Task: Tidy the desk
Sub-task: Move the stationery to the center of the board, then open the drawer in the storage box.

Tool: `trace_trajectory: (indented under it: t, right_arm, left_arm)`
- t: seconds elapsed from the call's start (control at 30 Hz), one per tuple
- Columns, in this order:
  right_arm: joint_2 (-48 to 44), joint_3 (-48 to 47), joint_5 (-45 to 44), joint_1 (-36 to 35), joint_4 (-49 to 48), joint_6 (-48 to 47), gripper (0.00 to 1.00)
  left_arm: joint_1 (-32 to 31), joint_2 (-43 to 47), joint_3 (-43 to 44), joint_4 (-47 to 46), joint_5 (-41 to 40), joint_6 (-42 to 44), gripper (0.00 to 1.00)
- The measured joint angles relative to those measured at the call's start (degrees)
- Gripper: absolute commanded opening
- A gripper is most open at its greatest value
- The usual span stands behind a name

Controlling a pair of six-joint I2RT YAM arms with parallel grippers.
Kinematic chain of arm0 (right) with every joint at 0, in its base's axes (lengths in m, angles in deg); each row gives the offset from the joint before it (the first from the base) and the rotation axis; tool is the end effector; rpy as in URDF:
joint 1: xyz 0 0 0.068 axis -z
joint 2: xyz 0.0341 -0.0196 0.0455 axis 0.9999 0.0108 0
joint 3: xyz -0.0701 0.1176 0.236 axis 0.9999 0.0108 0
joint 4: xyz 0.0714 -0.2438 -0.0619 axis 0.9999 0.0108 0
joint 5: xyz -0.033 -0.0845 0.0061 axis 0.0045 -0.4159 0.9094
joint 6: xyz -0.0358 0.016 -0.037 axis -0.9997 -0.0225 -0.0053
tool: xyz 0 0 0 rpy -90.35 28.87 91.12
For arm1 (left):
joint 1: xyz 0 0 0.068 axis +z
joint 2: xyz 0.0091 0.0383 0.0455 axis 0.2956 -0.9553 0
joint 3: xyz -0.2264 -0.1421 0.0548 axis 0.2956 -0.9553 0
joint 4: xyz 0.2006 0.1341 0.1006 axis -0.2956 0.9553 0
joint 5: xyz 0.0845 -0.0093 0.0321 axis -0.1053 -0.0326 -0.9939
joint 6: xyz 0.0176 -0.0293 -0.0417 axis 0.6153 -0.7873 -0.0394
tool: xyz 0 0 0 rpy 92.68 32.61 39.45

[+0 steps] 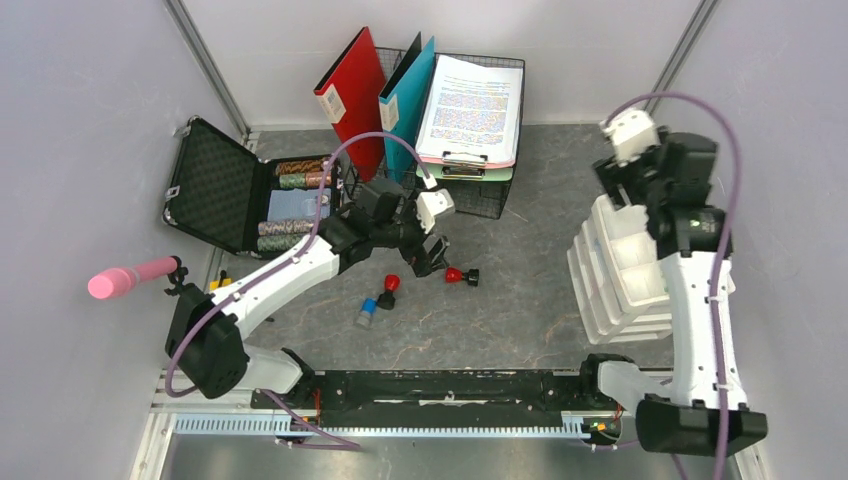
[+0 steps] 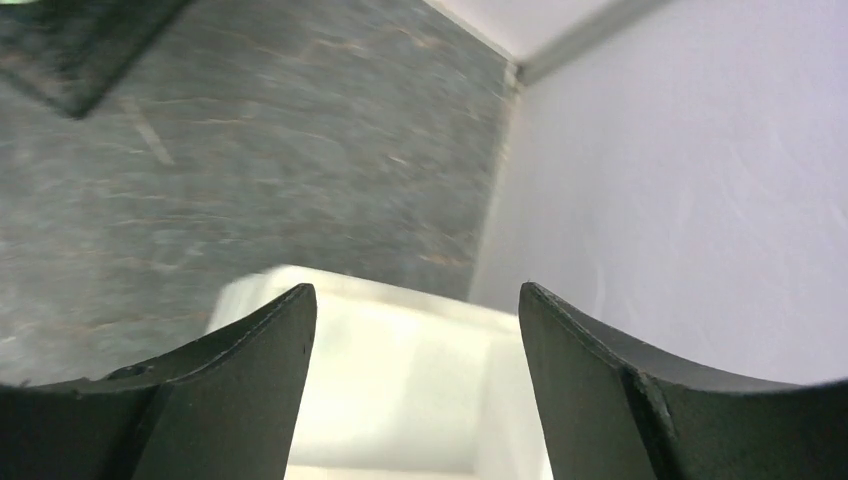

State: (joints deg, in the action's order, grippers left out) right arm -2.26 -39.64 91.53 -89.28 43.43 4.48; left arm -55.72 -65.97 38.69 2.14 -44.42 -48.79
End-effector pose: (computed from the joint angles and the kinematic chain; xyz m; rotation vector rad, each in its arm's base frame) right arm 0.2142 0.0010 0.4138 -0.5861 1.9544 -0.3137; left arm 0.2276 -0.2002 0.2930 1.2042 1.8619 -0.7060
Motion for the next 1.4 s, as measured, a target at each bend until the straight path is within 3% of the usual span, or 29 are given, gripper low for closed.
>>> trace_trajectory:
  t: [0.23,0.5,0.7,0.93,1.13,1.4]
  right_arm:
    - [7.23,-7.34,6.27,21.7,3.45,-0.15,0.79]
    - [17.18,-9.6,14.75,35.54,8.52,-3.1,0.73]
    - [19.23,-9.46,19.93,36.94,10.51,-4.33,0.62]
    - [19.52,-7.15,24.33,36.94,10.8,-4.96,0.31]
    - [18.18,-3.72,27.47,37.53,7.02,-2.36,0.03]
    - [13.25,1.88,27.93,35.69,0.98,3.65,0.0]
  left_arm:
    - [-1.49,-1.84,0.04,-1.49,0.5,-1.7,1.0]
    - [-2.03,-3.3,0.07,-2.49,1.46,-2.75,1.0]
    - [-2.08,-4.94,0.37,-2.54,1.46,-2.95,1.0]
    - [-2.1,-7.08,1.9,-2.71,2.16,-4.39,1.0]
    - [-2.45,-11.67,2.4,-6.62,4.96,-11.41,1.0]
    - [-7.08,-18.86,5.49,-8.9,5.88,-17.73,1.0]
